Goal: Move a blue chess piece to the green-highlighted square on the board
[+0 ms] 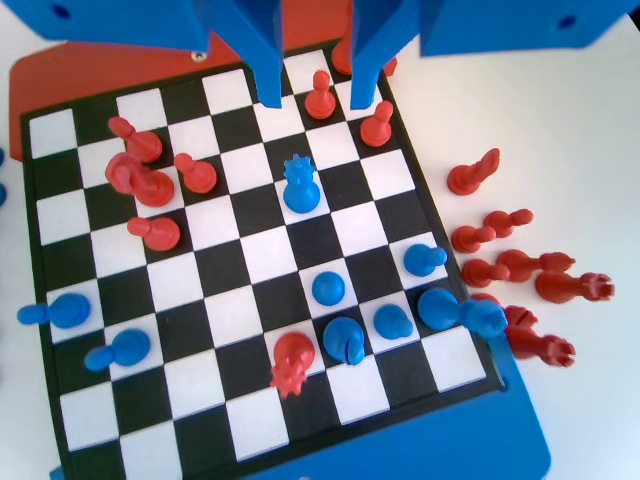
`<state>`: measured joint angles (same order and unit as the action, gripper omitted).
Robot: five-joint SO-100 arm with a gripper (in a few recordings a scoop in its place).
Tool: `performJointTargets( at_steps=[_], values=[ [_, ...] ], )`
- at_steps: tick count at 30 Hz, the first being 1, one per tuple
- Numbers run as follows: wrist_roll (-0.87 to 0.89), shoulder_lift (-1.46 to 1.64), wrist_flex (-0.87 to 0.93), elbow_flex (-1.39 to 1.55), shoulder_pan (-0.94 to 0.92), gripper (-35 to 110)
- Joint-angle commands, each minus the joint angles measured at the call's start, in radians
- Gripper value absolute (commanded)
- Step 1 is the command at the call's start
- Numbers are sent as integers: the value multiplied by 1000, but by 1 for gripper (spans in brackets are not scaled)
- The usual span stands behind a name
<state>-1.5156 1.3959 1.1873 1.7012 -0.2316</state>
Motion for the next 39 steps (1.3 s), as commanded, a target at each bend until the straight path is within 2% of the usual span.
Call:
performJointTargets(
  at_steps=[1,12,19,39],
  values=[
    [-15,17,-3,-35,3,11],
    [-26,6,-23,48,26,10],
    [-40,26,-106,110,21,10],
    [-41,-32,-160,124,34,10]
  ],
)
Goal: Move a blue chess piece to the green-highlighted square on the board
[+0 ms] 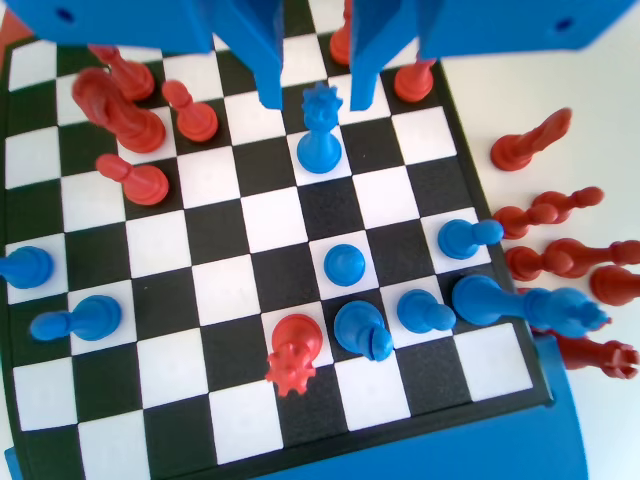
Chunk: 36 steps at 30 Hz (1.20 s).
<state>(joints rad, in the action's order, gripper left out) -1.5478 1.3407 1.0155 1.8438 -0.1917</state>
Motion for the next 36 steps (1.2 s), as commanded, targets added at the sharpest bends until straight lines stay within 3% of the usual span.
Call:
performJointTargets(
  at_steps=[1,27,36],
  values=[
    [-11,21,14,-20,-8,10],
    [-12,-72,-32,-94,-14,10],
    [-28,-78,-41,-92,0,1]
  ],
)
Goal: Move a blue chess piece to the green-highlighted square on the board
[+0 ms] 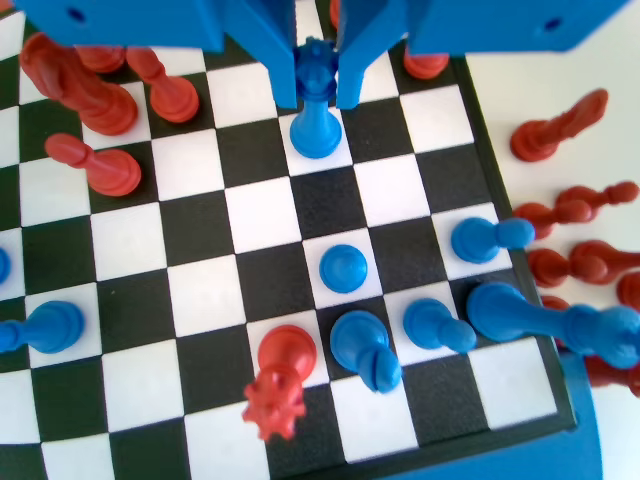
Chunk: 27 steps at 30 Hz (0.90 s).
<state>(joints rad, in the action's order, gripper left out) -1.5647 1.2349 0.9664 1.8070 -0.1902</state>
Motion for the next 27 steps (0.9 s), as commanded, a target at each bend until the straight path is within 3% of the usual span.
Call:
performJointTargets(
  at_steps=[1,7,16,27],
  values=[
    [-14,28,8,-54,0,1],
    [-20,28,18,-57,0,1],
    [-17,172,170,-49,40,1],
    [2,258,115,132,118,1]
  ],
)
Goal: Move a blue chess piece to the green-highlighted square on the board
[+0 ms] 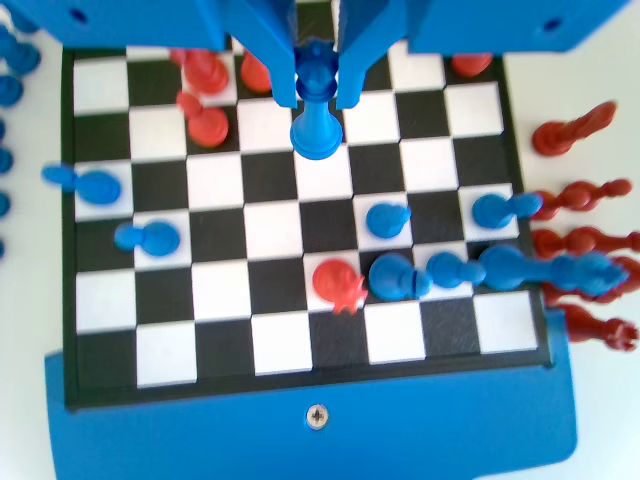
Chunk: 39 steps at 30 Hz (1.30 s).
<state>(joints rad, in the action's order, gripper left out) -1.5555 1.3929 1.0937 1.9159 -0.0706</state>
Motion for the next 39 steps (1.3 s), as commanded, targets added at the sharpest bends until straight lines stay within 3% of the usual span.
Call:
performJointTargets(
  at_steps=[1,39],
  values=[
    [-9,104,-23,41,0,1],
    [-55,67,-199,146,-57,1]
  ],
)
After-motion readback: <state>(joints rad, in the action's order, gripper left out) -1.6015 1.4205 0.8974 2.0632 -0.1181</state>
